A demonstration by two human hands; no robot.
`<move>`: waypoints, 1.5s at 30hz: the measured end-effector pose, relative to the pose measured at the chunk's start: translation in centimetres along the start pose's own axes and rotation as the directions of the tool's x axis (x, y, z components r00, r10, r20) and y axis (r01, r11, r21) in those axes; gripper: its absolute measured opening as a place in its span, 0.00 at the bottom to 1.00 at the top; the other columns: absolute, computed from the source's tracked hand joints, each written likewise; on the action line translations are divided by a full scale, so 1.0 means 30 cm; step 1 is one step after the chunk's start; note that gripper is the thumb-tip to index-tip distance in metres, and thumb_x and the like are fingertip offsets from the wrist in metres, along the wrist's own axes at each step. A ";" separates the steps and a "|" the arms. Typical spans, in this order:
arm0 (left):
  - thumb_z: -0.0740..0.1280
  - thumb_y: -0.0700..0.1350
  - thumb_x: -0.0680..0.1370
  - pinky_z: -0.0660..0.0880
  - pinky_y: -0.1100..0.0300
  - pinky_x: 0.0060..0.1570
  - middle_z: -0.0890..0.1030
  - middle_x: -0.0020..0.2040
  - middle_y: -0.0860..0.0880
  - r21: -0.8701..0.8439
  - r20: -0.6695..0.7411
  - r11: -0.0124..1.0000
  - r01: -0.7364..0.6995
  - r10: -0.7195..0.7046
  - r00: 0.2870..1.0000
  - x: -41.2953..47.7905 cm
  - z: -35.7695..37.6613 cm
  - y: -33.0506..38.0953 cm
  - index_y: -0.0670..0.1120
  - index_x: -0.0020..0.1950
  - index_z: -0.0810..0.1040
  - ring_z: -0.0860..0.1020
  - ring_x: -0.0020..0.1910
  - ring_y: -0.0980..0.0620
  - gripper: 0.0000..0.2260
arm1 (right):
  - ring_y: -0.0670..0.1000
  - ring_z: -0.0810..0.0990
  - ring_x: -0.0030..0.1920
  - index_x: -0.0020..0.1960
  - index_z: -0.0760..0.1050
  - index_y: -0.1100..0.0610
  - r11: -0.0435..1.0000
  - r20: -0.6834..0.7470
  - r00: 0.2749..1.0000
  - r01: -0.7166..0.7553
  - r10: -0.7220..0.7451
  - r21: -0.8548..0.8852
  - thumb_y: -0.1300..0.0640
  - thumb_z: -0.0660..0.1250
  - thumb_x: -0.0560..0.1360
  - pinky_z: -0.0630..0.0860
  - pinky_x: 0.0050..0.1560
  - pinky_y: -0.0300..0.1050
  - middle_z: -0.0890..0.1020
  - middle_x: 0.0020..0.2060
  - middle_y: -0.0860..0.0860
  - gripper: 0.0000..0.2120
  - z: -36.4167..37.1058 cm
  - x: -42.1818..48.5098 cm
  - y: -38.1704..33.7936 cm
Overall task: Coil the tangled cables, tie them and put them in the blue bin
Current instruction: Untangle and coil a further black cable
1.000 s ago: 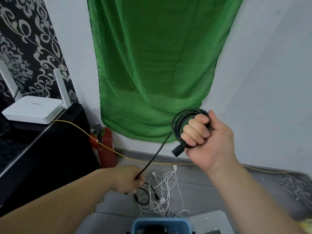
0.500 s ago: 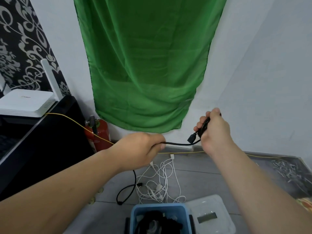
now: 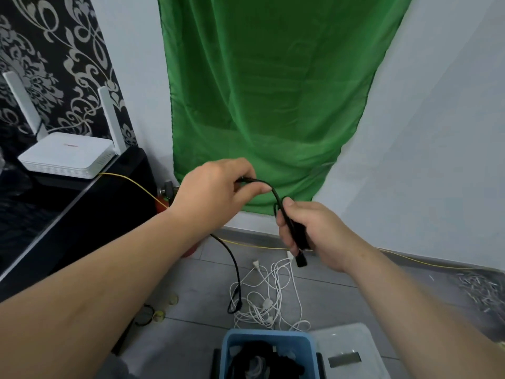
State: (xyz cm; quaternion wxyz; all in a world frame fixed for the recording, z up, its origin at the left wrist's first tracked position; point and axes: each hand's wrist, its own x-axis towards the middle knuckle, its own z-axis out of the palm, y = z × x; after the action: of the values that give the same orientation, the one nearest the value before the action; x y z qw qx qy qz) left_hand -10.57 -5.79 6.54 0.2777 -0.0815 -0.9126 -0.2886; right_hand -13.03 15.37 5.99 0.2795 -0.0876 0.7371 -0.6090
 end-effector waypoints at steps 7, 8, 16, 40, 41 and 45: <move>0.67 0.53 0.82 0.72 0.55 0.35 0.76 0.32 0.45 -0.337 0.239 0.925 0.179 -0.100 0.966 -0.037 0.055 -0.034 0.48 0.44 0.82 0.71 0.31 0.52 0.12 | 0.50 0.57 0.25 0.39 0.70 0.56 0.903 0.347 0.938 -0.153 0.005 0.402 0.45 0.56 0.83 0.61 0.28 0.45 0.60 0.25 0.50 0.19 0.030 -0.023 -0.059; 0.66 0.49 0.83 0.72 0.56 0.36 0.78 0.34 0.43 -0.373 0.281 0.905 0.205 -0.100 0.954 -0.047 0.070 -0.028 0.46 0.45 0.82 0.71 0.32 0.53 0.11 | 0.50 0.56 0.25 0.39 0.70 0.56 0.880 0.363 0.932 -0.168 -0.005 0.445 0.45 0.57 0.82 0.61 0.27 0.44 0.60 0.24 0.49 0.19 0.032 -0.025 -0.062; 0.58 0.49 0.86 0.73 0.68 0.31 0.82 0.38 0.49 -0.195 0.644 0.904 0.381 -0.174 0.745 -0.112 0.115 -0.022 0.50 0.55 0.73 0.74 0.27 0.63 0.06 | 0.46 0.56 0.24 0.39 0.69 0.54 0.630 0.161 0.977 -0.038 -0.139 0.776 0.48 0.56 0.84 0.58 0.25 0.41 0.60 0.24 0.46 0.17 0.013 -0.020 -0.083; 0.64 0.51 0.77 0.77 0.54 0.40 0.82 0.39 0.50 -0.087 0.491 0.985 -0.149 0.172 0.854 -0.092 0.109 0.120 0.52 0.49 0.78 0.79 0.39 0.46 0.05 | 0.48 0.78 0.29 0.44 0.73 0.65 0.957 -0.477 0.846 0.121 -0.239 -0.265 0.48 0.61 0.84 0.76 0.35 0.40 0.80 0.31 0.54 0.20 -0.063 0.052 0.032; 0.64 0.52 0.77 0.77 0.54 0.40 0.82 0.38 0.52 -0.078 0.454 0.986 -0.150 0.169 0.875 -0.076 0.095 0.107 0.53 0.49 0.79 0.79 0.39 0.47 0.06 | 0.49 0.80 0.32 0.44 0.73 0.65 0.920 -0.428 0.866 0.088 -0.261 -0.382 0.46 0.61 0.83 0.79 0.39 0.43 0.81 0.32 0.55 0.22 -0.055 0.050 0.037; 0.72 0.57 0.74 0.76 0.55 0.37 0.77 0.32 0.58 -0.091 0.329 0.990 -0.105 0.130 0.935 -0.027 0.034 0.049 0.55 0.45 0.81 0.74 0.33 0.59 0.07 | 0.56 0.81 0.31 0.40 0.71 0.58 0.902 -0.243 0.959 0.030 -0.147 -0.430 0.45 0.63 0.82 0.79 0.40 0.53 0.82 0.28 0.55 0.19 -0.022 0.043 0.043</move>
State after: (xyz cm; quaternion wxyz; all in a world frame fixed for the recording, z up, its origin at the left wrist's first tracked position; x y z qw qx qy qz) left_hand -9.90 -3.98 6.11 0.1327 -0.1936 -0.9290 -0.2863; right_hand -14.17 15.63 4.44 0.1230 -0.0961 0.8775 -0.4535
